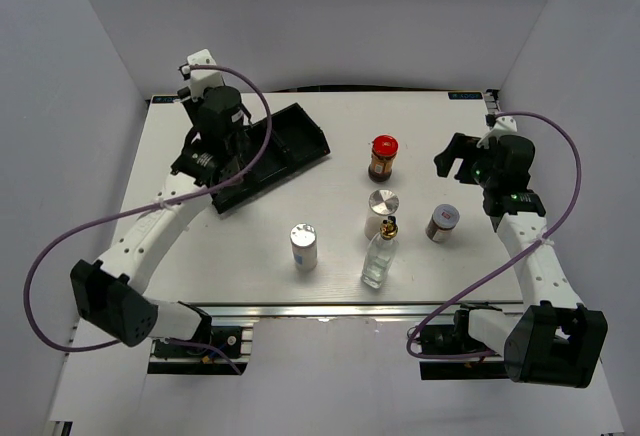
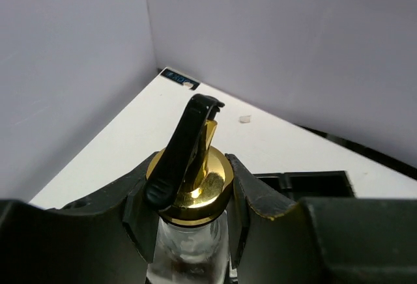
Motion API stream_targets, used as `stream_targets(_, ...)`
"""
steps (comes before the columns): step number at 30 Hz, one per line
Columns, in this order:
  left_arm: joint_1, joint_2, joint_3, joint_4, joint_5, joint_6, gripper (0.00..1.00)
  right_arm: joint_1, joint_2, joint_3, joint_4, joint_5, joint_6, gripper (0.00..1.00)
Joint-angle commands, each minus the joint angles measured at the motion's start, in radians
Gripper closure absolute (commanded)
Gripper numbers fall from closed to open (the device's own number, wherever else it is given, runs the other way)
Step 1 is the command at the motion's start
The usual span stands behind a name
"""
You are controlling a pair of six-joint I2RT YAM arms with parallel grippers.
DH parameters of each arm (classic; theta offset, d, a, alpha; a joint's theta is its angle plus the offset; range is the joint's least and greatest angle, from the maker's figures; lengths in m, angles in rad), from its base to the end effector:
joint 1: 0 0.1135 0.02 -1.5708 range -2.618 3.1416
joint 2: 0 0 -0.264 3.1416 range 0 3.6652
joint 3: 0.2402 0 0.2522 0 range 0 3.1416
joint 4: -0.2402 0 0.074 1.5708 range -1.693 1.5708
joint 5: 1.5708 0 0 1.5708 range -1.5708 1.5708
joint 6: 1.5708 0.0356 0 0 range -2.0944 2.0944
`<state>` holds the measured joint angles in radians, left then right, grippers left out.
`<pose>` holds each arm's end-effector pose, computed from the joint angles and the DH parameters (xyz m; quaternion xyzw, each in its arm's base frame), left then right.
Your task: Organize the condiment bottles
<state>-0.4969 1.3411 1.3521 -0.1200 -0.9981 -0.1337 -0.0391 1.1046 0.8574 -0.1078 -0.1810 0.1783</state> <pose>0.2753 -0.1152 0.4231 -0.1961 0.7007 0.1570 0.6677 0.2558 -0.0036 0.3097 0.0374 0.8183 0.1136 0.5623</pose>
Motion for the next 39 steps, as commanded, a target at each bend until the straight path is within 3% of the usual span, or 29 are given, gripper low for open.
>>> stream_targets(1, 0.058, 0.019, 0.056, 0.063, 0.070, -0.017, 1.00, -0.002, 0.003, 0.051, 0.008, 0.040, -0.011, 0.10)
stream_targets(10, 0.199, 0.092, 0.041, 0.129, 0.171, -0.038, 1.00, -0.002, 0.024, 0.063, -0.010, 0.067, -0.020, 0.11)
stream_targets(18, 0.242, 0.122, -0.010, 0.201, 0.228, -0.030, 1.00, -0.002, 0.041, 0.075, -0.032, 0.118, -0.030, 0.11)
stream_targets(27, 0.251, 0.179, -0.021, 0.198, 0.086, -0.110, 1.00, -0.002, 0.057, 0.080, -0.038, 0.129, -0.026, 0.11)
stream_targets(39, 0.251, 0.240, -0.093, 0.356, -0.046, -0.113, 1.00, -0.002, 0.074, 0.098, -0.058, 0.144, -0.031, 0.11)
